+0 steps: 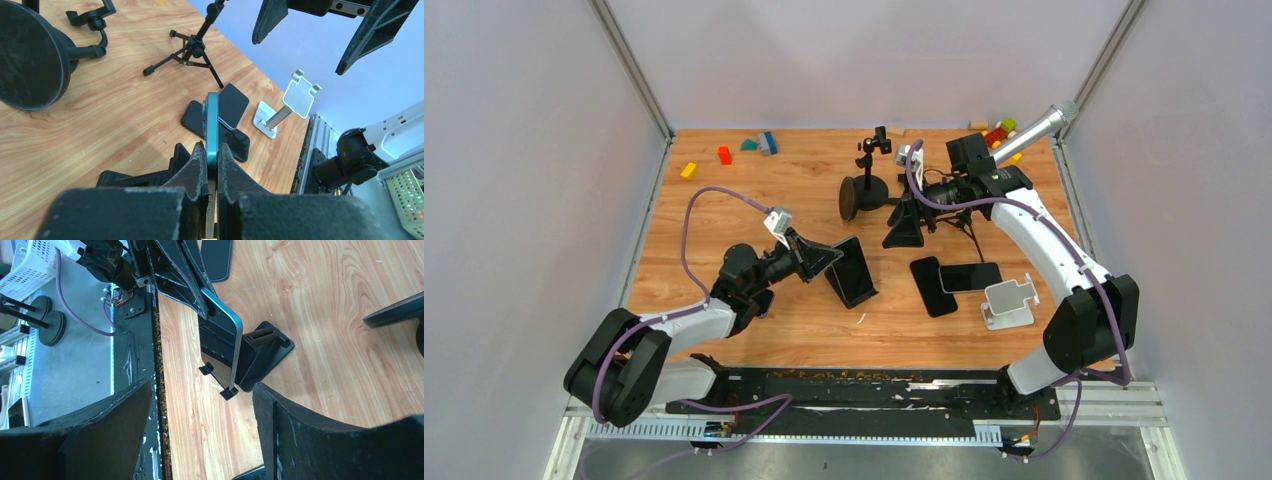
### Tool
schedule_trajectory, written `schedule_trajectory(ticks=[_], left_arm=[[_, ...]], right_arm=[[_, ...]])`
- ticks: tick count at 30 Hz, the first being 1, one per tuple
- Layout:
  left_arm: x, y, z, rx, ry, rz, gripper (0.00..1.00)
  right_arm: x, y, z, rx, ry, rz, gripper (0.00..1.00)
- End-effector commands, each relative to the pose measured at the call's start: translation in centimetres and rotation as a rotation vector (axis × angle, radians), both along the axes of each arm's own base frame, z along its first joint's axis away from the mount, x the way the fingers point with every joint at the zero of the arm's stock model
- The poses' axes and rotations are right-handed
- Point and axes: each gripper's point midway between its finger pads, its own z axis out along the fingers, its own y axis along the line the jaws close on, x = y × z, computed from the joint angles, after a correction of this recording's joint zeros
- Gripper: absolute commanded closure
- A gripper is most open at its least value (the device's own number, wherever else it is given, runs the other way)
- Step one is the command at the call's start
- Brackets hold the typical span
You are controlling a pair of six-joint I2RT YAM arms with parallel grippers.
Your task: Place the phone on the phone stand
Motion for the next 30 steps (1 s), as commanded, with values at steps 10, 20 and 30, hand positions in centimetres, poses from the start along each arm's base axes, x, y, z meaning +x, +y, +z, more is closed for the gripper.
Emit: schedule_trajectory(ticks=[10, 20, 30], left_arm=[[0.5, 0.0, 1.5, -0.026, -0.077, 0.028, 1.0], [0.4, 0.0, 0.4, -0.012, -0.037, 0.038, 1.0], [-0.1, 0.0, -0.2, 0.002, -0.026, 0.032, 1.0]], right_arm=[[0.2, 0.3, 0.2, 0.036, -0.009, 0.025, 0.26], [0.3, 0.4, 0.0, 0.034, -0.002, 0.027, 0.26], [0.3, 0.4, -0.1, 0.034, -0.001, 0.028, 0.26]])
